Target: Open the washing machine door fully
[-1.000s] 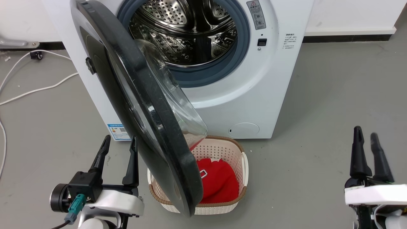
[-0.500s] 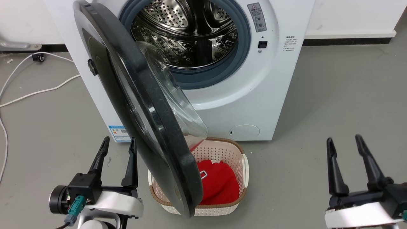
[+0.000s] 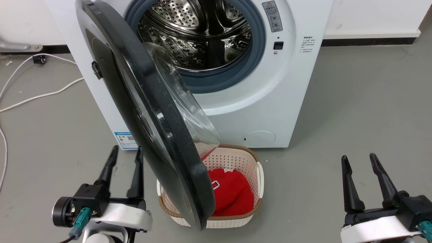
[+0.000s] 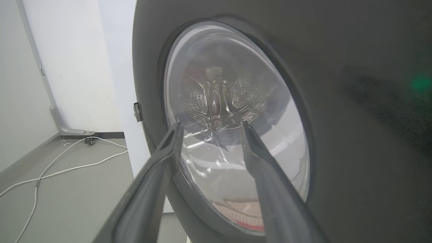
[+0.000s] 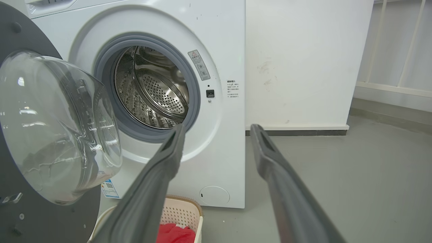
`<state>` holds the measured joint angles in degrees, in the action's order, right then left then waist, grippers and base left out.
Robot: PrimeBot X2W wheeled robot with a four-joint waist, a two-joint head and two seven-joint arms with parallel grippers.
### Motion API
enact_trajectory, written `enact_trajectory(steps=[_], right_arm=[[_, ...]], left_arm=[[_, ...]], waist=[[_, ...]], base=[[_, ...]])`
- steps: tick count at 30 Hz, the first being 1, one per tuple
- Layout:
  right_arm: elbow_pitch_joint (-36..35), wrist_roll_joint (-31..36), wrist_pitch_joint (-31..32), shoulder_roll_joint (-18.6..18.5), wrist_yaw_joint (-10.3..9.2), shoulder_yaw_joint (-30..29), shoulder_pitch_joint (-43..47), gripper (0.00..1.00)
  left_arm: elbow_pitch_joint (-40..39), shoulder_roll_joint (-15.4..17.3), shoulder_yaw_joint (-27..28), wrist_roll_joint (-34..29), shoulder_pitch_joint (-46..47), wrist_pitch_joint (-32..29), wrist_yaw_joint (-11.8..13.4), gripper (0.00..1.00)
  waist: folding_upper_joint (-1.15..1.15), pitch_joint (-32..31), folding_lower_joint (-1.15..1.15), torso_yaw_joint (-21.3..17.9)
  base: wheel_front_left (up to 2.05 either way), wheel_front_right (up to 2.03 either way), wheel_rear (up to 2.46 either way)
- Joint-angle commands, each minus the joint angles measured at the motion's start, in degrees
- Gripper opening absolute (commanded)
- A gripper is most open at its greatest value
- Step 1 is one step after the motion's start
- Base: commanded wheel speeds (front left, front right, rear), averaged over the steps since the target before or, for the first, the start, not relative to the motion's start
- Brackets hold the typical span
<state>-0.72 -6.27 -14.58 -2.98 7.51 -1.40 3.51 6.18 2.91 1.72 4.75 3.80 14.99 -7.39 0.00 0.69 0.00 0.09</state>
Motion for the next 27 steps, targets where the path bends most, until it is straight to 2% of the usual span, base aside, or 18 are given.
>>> enact_trajectory(steps=[1,6,12,20,27], right_arm=[[0.3,-0.4,-0.2,0.2,-0.04,0.1,-0.6,1.00],[1.1,-1.0,-0.3,0.2,-0.04,0.3,-1.0,1.00],[1.8,-1.8,-0.4,0.2,-0.04,0.2,-1.2,1.00],[2.7,-2.5,-0.5,0.2,-0.04,0.7,-1.6,1.00],[3.5,-3.3,-0.5,0.2,-0.04,0.9,-1.6,1.00]], left_arm=[[-0.1,0.0,-0.1,0.0,0.2,0.3,-0.1,0.00],[-2.4,0.0,-0.1,-0.3,0.5,0.3,-0.1,0.00],[-9.8,0.0,1.1,0.9,1.7,0.3,-0.1,0.00],[-26.0,0.0,2.2,1.8,4.1,0.2,0.4,0.00],[-38.6,0.0,-1.3,3.5,5.6,0.2,0.7,0.00]], waist=[[0.00,0.0,0.00,0.0],[0.00,0.0,0.00,-0.1],[0.00,0.0,0.00,0.0],[0.00,-0.2,0.00,-0.1],[0.00,-0.4,0.00,-0.3]], base=[[0.00,0.00,0.00],[0.00,0.00,0.00],[0.00,0.00,0.00],[0.00,0.00,0.00],[0.00,0.00,0.00]])
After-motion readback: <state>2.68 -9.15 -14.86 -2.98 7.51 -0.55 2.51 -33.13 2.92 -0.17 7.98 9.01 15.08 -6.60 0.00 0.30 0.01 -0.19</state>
